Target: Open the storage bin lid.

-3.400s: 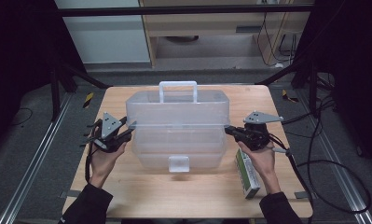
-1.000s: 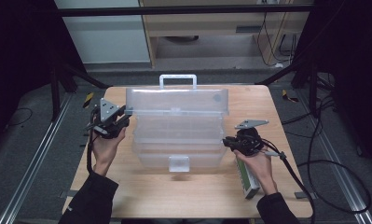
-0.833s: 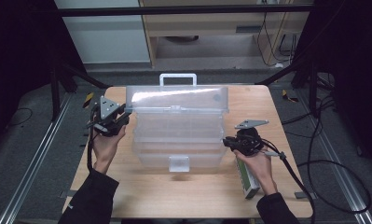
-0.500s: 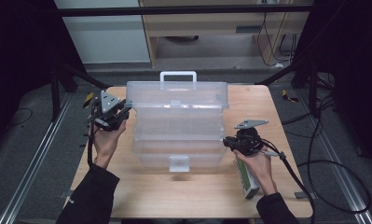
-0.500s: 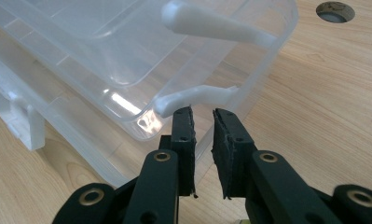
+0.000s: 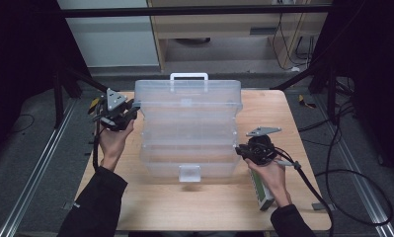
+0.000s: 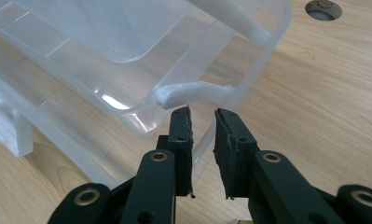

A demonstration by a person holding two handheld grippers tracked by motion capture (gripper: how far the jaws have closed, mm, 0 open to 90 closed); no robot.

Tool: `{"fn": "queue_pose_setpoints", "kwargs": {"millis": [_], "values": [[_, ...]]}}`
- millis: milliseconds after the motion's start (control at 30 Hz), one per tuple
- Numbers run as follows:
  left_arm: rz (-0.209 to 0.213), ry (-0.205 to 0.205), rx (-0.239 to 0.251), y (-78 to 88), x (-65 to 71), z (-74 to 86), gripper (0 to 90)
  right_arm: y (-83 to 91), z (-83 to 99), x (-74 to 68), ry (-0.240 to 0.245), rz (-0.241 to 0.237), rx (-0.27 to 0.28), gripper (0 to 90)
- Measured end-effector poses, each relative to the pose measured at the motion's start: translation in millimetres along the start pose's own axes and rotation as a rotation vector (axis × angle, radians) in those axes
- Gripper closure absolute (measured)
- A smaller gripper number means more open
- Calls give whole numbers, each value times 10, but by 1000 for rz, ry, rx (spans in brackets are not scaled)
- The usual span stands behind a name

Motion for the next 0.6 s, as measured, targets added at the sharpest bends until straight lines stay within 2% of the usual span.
{"fn": "queue_pose_setpoints", "kwargs": {"millis": [267,333,600], "values": [[-9,8,12,-52,-17,-55,766,-7,-3,3,-15,-2,-6,750],[-16,3,9,-67,-17,-70,766,-12,4,2,-24,-12,-19,709],[-32,-5,11,-108,-27,-108,765,-8,1,-13,-30,-22,-24,729]]}}
Point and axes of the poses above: each handheld gripper's, and its own axes: y roughly backward along the jaws, z roughly out of its underside, x roughly to its right, the point moved 6 cm from there along -y, roughly forward along the jaws, and after that the axes turned 4 degrees about y, right-handed, at the moved point
